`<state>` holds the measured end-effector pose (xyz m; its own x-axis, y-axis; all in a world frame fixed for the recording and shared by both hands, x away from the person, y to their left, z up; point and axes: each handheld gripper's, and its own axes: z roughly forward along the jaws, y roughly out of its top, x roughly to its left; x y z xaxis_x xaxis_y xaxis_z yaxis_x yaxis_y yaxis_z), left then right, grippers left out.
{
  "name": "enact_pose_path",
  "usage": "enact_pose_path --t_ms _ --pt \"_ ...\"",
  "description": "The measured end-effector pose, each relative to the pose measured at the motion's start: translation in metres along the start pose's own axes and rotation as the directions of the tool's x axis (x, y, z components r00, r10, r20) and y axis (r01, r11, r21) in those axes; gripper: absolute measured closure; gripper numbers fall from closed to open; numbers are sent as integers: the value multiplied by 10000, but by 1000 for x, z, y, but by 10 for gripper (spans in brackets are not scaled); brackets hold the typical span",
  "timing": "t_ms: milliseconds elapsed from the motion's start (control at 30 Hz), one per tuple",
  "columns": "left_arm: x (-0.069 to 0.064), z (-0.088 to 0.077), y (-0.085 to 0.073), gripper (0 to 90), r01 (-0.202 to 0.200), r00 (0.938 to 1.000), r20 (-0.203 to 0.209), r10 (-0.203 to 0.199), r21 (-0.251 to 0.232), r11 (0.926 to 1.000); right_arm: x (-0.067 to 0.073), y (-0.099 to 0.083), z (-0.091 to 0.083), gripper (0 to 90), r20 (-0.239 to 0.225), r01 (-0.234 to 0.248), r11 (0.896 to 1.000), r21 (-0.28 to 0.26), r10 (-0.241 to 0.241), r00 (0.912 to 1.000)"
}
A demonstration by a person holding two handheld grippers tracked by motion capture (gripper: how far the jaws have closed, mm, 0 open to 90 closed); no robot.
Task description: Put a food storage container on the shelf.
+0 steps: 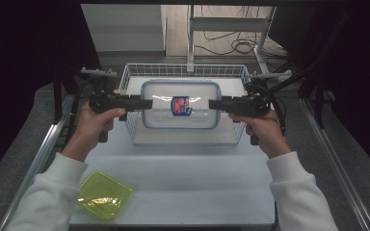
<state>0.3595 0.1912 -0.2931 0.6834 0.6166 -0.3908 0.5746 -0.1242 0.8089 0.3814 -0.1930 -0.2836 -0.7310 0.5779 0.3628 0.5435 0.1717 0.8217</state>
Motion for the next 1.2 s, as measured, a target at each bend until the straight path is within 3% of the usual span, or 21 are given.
enact_pose_path --t_ms 233,300,567,700,767,967,1000,1033,1067,1133,1200 --pt "17 13 22 531 136 9998 174 -137 51 9999 -21 27 5 490 103 -155 9998 79 154 9998" --pt "27 23 29 531 376 9989 258 -379 123 9992 -29 32 8 489 152 -317 9994 112 316 9994" --pt "42 38 33 526 713 9972 204 -721 407 9966 -50 36 19 485 188 -814 9961 335 808 9966" --pt "43 41 35 518 749 9971 86 -751 261 9968 -58 35 22 481 161 -987 9947 289 983 9950" --pt "43 45 36 513 970 9953 -21 -969 83 9953 -61 36 23 475 191 -1161 9928 292 1156 9931" --pt "50 50 37 492 1412 9900 -23 -1412 -87 9899 -61 38 27 455 919 -1337 9910 12 1331 9868" --pt "50 53 38 486 1391 9887 -537 -1401 -225 9900 -60 38 29 444 1135 -1355 9908 59 1340 9845" --pt "49 56 38 488 1438 9869 -702 -1451 -232 9893 -60 37 31 447 1292 -1332 9909 176 1299 9831" --pt "51 61 39 430 1275 9878 -916 -1259 122 9918 -59 36 33 431 1323 -1383 9902 205 1345 9821" --pt "52 64 38 360 1329 9873 -900 -1310 146 9910 -59 34 36 424 1577 -1528 9883 13 1507 9759" --pt "51 67 36 360 1261 9879 -916 -1250 71 9920 -58 32 37 412 1813 -1532 9881 -99 1525 9715"
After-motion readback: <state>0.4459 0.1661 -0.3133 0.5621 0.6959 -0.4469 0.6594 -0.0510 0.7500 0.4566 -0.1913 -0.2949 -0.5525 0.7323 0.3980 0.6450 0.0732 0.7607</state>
